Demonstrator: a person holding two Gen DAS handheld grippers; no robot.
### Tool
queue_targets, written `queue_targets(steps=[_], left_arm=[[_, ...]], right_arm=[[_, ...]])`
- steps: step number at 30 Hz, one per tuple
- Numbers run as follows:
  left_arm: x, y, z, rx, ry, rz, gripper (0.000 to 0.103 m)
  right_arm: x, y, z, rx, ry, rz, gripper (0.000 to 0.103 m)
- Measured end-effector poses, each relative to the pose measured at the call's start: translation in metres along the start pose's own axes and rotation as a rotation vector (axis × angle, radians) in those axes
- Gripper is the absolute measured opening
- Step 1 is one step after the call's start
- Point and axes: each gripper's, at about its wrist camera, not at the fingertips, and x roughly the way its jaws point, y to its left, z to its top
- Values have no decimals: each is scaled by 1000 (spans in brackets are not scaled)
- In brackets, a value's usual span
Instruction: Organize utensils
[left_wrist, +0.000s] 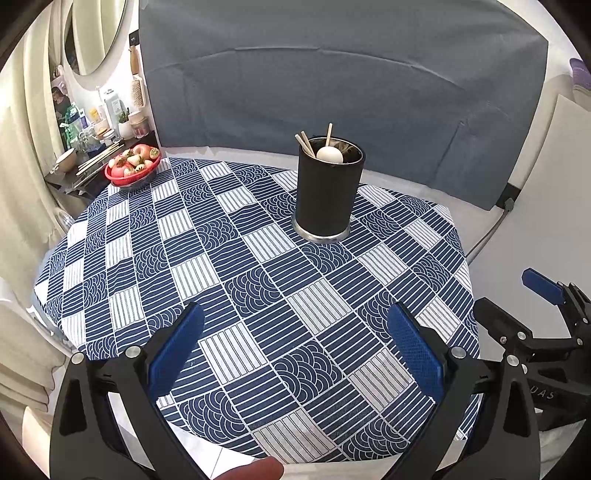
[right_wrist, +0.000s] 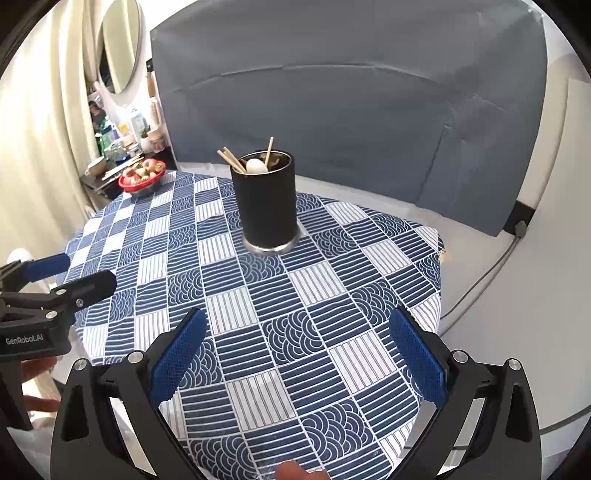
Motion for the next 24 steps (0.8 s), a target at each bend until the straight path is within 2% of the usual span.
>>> queue_targets(steps=[24], left_arm=[[9, 3, -3, -15, 50, -7, 97]], right_arm=[[3, 3, 0, -19, 11, 2, 95]])
